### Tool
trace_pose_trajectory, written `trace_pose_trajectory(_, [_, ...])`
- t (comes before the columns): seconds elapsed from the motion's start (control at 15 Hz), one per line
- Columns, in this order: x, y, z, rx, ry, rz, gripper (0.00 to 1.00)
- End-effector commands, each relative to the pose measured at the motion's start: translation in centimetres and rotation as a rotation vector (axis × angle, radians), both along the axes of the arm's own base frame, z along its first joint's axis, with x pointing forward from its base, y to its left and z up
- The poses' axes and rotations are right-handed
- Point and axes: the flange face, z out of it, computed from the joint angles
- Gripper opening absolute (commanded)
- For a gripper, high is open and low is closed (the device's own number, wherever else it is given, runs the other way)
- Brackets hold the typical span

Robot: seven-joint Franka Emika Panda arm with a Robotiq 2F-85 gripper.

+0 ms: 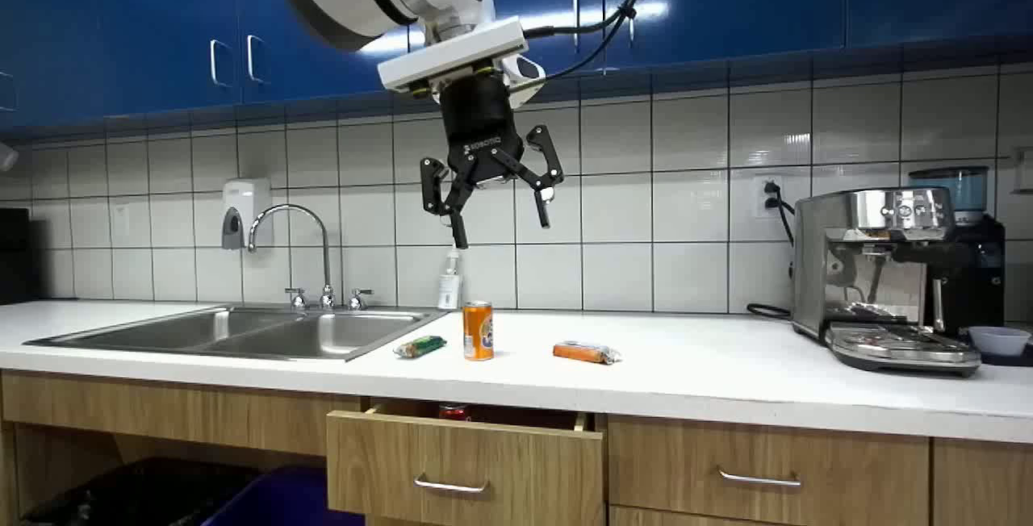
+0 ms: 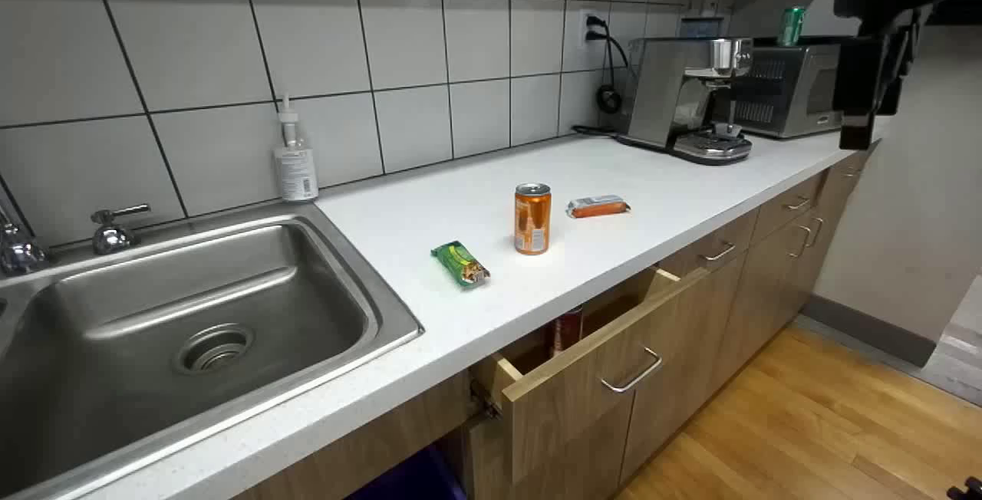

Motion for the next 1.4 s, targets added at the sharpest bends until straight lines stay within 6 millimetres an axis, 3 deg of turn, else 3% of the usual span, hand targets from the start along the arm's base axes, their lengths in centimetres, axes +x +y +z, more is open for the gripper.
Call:
trace_pose_trajectory(0.0, [0.0,0.0,0.0,0.0,0.001,0.0,1.0])
trace_pose_trajectory(0.47, [1.2,0.2,-0.8,0.003,-0.032,0.029,1.0])
trace_pose_trajectory(1.33, [6.7,3.2,-7.9,0.046,-0.112,0.131,1.0])
